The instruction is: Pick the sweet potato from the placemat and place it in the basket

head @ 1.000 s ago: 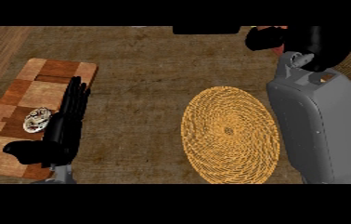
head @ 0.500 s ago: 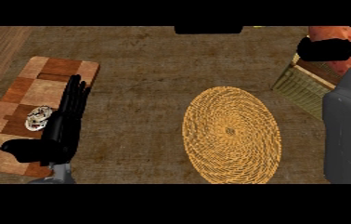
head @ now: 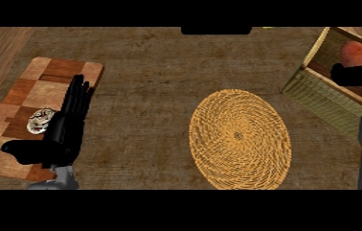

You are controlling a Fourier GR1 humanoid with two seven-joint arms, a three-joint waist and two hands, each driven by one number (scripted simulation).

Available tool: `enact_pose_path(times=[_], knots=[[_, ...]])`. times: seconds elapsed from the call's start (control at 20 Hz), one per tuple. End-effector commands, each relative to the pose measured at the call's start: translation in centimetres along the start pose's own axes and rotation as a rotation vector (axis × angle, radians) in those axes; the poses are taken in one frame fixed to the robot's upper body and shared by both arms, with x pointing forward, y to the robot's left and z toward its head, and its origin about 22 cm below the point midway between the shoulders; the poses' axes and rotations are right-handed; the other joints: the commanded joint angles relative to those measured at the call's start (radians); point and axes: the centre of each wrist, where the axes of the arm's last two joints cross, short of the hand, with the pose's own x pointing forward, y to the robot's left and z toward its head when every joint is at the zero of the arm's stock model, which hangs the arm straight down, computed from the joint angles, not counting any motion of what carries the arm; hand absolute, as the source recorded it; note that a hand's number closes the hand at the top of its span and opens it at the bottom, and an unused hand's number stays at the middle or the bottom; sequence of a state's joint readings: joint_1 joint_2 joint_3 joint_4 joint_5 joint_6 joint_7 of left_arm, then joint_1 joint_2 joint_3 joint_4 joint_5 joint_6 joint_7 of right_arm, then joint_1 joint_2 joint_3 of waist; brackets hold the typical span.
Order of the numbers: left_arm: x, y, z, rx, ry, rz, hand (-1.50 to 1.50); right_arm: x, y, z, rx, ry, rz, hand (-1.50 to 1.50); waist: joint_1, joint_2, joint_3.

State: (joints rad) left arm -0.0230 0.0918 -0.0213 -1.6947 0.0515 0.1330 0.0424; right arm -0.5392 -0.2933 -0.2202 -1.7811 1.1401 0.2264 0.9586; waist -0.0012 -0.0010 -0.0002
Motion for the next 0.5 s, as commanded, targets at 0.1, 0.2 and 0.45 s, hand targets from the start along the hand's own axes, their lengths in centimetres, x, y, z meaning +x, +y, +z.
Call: enact_pose_path(times=[0.1, 0.2, 0.45], knots=[[-1.8, -0.8, -0.4, 0.007, -0.005, -0.001, 0.0, -2.8, 0.0, -0.8, 0.051, 0.035, 0.046, 1.5, -0.002, 0.0, 0.0], [-1.1, -1.0, -0.5, 0.009, 0.001, 0.006, 0.0, -3.5, 1.5, -2.7, 0.045, 0.051, -0.006, 1.5, 0.002, 0.001, 0.0], [-0.7, -0.1, 2.5, -0.018, 0.025, 0.011, 0.0, -5.5, 1.7, -2.3, 0.031, 0.068, -0.027, 1.5, 0.004, -0.001, 0.0]])
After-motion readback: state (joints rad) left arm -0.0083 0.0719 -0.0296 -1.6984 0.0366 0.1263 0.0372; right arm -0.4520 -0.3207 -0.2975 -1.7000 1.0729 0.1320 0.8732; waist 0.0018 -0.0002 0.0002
